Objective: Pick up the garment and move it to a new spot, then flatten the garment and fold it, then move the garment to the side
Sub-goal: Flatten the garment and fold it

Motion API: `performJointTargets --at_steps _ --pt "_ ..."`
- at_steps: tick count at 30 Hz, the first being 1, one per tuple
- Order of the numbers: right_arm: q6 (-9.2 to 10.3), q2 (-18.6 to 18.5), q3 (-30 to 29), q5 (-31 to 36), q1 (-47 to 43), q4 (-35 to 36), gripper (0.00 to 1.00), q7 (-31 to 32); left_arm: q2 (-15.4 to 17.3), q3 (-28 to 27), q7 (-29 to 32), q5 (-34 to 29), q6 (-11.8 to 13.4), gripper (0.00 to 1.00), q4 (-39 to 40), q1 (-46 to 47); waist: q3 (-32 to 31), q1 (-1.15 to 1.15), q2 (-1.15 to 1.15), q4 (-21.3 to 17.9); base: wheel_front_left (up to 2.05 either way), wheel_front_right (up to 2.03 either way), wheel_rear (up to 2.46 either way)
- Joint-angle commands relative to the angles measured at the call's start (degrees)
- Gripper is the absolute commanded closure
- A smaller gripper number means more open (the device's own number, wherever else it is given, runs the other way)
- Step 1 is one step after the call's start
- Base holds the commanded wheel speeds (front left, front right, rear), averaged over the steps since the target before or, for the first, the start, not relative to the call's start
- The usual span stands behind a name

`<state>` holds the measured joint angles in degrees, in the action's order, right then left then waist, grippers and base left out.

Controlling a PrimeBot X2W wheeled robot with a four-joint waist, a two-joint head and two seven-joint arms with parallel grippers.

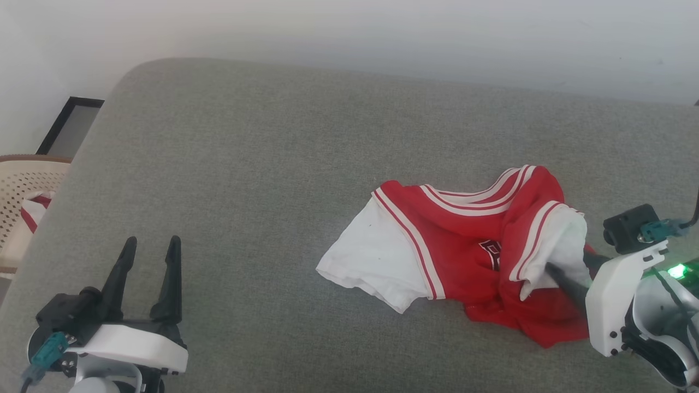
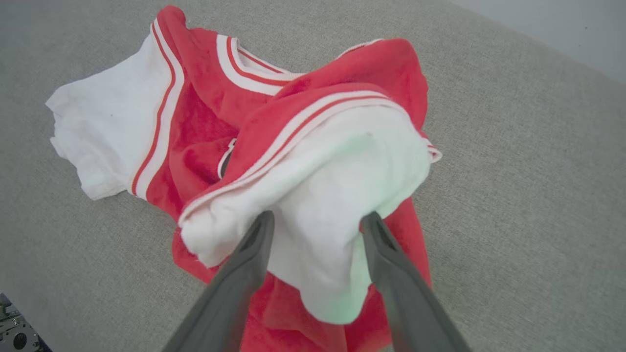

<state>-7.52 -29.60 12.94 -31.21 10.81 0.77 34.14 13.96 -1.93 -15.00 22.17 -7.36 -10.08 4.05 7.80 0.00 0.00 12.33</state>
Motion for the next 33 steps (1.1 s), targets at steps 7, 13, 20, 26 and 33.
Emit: performJointTargets --at_steps 7,13,20,26,33 --pt "0.06 -0.69 -0.36 -0.53 -0.47 1.62 1.00 2.32 0.21 0.25 -0.26 0.57 -0.13 0.00 -0.28 0.30 0.39 0.00 0.00 0.36 0.00 0.00 0.00" --pt "0.06 -1.84 -1.50 -0.91 0.32 4.01 1.00 4.18 0.20 -0.10 -0.26 0.72 -0.12 0.00 -0.40 0.22 0.47 0.00 0.00 0.30 0.00 0.00 0.00" --pt "0.07 -5.15 -5.46 -2.24 1.40 5.80 1.00 6.69 0.18 0.03 -0.26 0.87 -0.13 0.00 -0.30 0.71 0.94 0.00 0.00 0.13 0.00 0.00 0.00" --pt "0.07 -9.88 -8.35 -2.63 1.09 3.87 1.00 8.05 0.11 0.42 -0.26 0.94 -0.13 0.00 -0.39 1.23 1.69 0.00 0.00 0.28 0.00 0.00 0.00" --pt "0.06 -9.43 -8.55 -4.90 -0.57 -0.51 1.00 6.42 -0.13 0.78 -0.26 1.03 -0.13 0.00 -0.63 1.62 2.24 0.00 0.00 0.35 0.00 0.00 0.00"
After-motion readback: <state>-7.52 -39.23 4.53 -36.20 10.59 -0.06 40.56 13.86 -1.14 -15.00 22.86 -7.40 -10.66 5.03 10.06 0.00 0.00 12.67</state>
